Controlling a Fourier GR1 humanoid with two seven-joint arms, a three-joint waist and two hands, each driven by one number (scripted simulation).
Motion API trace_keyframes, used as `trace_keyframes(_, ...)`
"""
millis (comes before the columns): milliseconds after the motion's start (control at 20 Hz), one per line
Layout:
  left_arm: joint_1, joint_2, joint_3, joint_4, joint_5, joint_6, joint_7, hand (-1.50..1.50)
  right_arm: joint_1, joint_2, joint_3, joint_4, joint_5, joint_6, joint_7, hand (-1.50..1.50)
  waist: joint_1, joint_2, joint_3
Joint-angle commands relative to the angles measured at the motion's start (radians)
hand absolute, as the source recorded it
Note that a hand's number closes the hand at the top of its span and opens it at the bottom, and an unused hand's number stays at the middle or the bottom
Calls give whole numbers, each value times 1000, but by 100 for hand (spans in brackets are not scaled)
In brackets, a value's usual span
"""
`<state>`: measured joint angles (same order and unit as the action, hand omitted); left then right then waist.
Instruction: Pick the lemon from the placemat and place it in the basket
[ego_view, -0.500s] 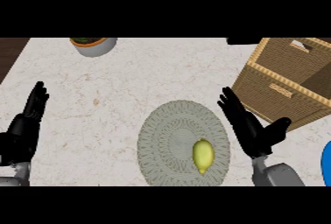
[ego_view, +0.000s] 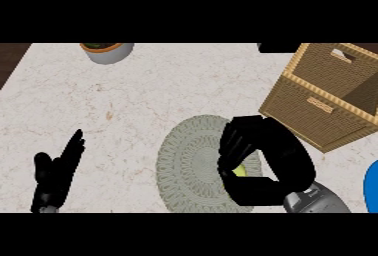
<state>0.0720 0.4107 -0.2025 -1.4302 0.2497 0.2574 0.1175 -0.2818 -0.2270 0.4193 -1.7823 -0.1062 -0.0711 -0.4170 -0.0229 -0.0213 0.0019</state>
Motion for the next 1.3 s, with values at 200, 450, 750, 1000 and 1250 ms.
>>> trace_keyframes(200,93,-30,-40,38,39,-39,68,0,155,101,265,-1,532,-363,-126,-150,-14,2,-5)
trace_keyframes(450,97,-15,23,40,58,-3,79,0,288,8,139,-44,790,-573,-2,-150,-109,-13,-11)
trace_keyframes(750,165,-2,35,2,68,-5,80,0,551,-108,96,-233,1033,-603,132,-150,-138,-14,-13)
trace_keyframes(1000,200,0,46,-16,68,-8,53,0,799,-211,82,-427,1187,-538,208,-150,-139,-9,-14)
trace_keyframes(1250,181,-25,30,-40,56,17,70,0,1052,-294,76,-573,1323,-430,295,-150,-126,5,-12)
